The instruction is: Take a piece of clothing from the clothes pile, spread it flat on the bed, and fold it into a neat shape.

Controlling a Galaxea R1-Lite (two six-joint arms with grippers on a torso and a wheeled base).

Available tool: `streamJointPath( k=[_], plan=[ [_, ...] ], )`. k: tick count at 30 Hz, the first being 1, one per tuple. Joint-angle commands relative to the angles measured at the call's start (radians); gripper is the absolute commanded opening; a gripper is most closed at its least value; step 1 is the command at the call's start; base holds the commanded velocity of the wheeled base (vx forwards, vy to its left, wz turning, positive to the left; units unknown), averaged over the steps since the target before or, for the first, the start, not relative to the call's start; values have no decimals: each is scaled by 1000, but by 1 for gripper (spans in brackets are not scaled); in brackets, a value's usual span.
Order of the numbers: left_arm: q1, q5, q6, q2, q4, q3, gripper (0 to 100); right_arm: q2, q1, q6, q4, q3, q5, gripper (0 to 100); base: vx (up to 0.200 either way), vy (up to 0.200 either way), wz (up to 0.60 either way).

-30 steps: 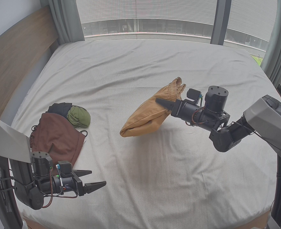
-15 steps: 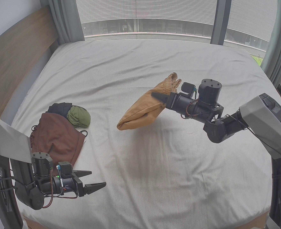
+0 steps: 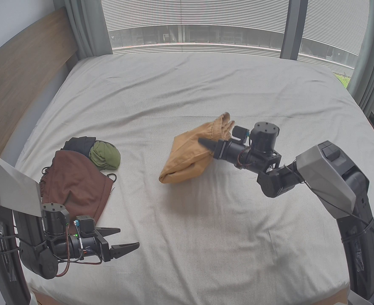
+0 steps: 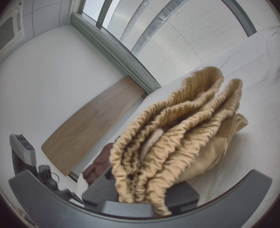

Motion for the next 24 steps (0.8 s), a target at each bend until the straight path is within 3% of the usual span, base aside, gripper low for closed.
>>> streamJointPath(
  k=[1,8,21,22,24],
  plan=[
    [6,-1,0,4,0,-3,100,131,-39,-27,-111,113,1,0,0,0,0],
    [5,-1,0,4,0,-1,100,120,-57,-25,-252,314,0,0,0,0,0],
    [1,-1,0,0,-1,-1,100,125,-56,-25,-308,370,-11,0,0,0,0],
    [1,-1,0,0,-1,-1,100,127,-56,-27,-316,373,-11,100,0,0,0],
    [1,-1,0,1,-1,-1,100,131,-56,-27,-341,370,-12,100,0,0,0]
  ],
)
